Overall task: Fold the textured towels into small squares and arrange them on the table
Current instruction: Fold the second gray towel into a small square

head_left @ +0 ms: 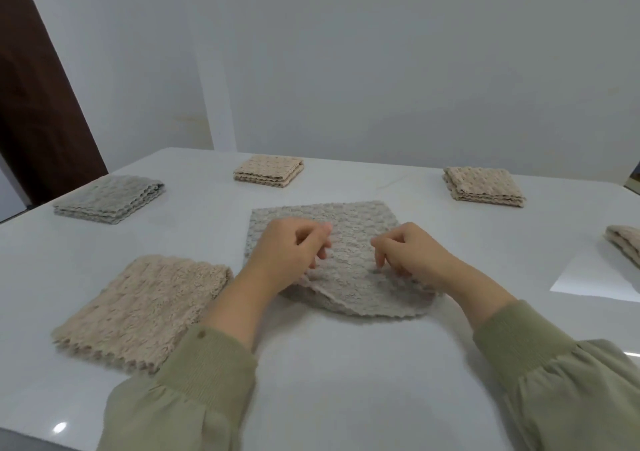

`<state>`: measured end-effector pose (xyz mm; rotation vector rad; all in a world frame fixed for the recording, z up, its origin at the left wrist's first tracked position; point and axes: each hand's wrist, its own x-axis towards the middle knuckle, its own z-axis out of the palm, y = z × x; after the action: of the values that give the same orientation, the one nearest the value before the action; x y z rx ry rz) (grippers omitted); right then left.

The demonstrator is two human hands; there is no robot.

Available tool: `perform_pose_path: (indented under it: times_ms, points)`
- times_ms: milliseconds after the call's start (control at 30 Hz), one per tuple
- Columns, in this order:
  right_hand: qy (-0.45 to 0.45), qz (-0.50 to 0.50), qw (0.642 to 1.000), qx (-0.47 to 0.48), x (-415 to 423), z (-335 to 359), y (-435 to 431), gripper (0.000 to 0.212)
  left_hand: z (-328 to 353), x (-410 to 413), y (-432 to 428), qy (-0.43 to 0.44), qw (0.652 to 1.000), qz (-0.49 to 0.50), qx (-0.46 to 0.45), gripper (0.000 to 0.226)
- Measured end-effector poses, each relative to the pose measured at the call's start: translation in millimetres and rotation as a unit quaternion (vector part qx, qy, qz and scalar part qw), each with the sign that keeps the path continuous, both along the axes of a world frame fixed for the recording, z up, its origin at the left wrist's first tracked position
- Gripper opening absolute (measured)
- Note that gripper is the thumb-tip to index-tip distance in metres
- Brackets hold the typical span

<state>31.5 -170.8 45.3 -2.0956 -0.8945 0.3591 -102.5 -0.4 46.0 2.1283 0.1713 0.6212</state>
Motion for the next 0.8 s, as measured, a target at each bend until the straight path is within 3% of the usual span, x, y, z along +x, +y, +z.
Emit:
perform_pose_path:
  times_ms: [67,100,167,233,333,467,533,633,700,800]
  points:
    - [-0.103,-0.044,0.992,0.05,0,-7,6,0.031,7,-1,1,-0.052,0.996,0.027,-0.068,0.029]
    - [-0.187,-0.043,0.981,0.021,1,-13,9,0.027,9,-1,4,-0.056,0.993,0.034,-0.102,0.028]
    - [-0.296,0.025,0.945,-0.136,6,-28,13,0.044,14,-2,9,0.001,0.988,0.035,-0.148,0.026]
    - [-0.27,0.057,0.923,-0.27,10,-34,11,0.057,11,-1,12,0.099,0.989,0.058,-0.091,0.023]
    - [-0.25,0.039,0.913,-0.318,18,-28,6,0.057,2,5,12,0.156,0.967,0.157,0.129,0.029]
    - [-0.251,-0.034,0.918,-0.304,30,-5,4,0.045,-9,26,17,0.185,0.961,0.17,0.112,0.036]
    - [-0.274,-0.079,0.897,-0.338,37,4,5,0.048,-16,39,26,0.244,0.948,0.159,0.132,0.041]
    - [-0.283,-0.136,0.881,-0.354,50,10,10,0.035,-19,56,42,0.302,0.927,0.172,0.143,0.041]
    - [-0.268,-0.147,0.893,-0.331,59,9,15,0.025,-18,67,50,0.333,0.909,0.188,0.166,0.039]
    - [-0.195,-0.169,0.93,-0.261,74,-8,22,0.037,-18,81,57,0.344,0.896,0.212,0.185,0.042]
